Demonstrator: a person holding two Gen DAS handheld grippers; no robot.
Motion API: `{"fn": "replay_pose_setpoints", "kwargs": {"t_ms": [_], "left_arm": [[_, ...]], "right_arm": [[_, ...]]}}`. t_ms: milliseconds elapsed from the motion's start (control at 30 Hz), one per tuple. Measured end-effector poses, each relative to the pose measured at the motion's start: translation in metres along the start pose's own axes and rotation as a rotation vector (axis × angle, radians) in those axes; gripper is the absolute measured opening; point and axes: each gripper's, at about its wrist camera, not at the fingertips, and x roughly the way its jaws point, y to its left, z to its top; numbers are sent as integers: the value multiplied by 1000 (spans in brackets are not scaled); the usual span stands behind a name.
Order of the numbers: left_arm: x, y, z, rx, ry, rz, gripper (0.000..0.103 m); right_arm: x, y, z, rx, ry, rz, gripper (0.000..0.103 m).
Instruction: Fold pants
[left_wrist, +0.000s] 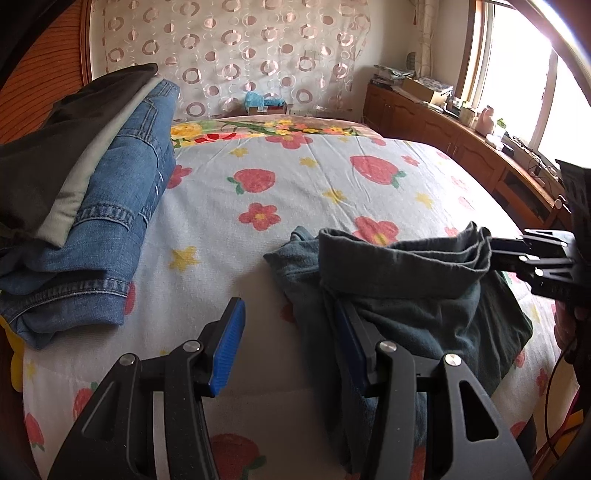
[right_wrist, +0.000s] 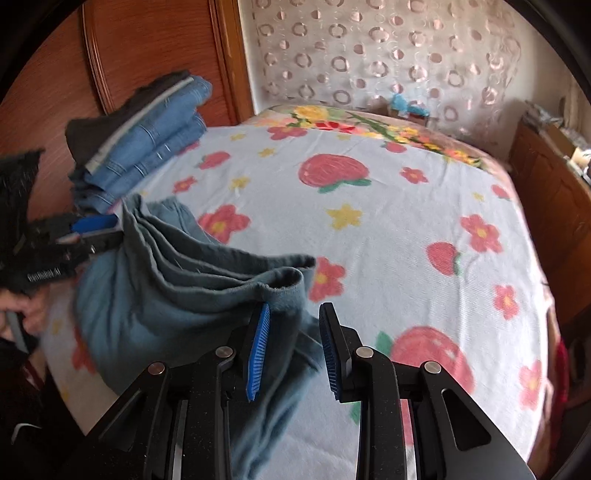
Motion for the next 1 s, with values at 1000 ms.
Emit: {"fn": "replay_pose_setpoints", "kwargs": {"t_ms": [1000], "left_arm": [[-48,-19,-27,19,-71,-88,51]], "right_arm": [[-22,2,-13,83,-91,-19,35]]}}
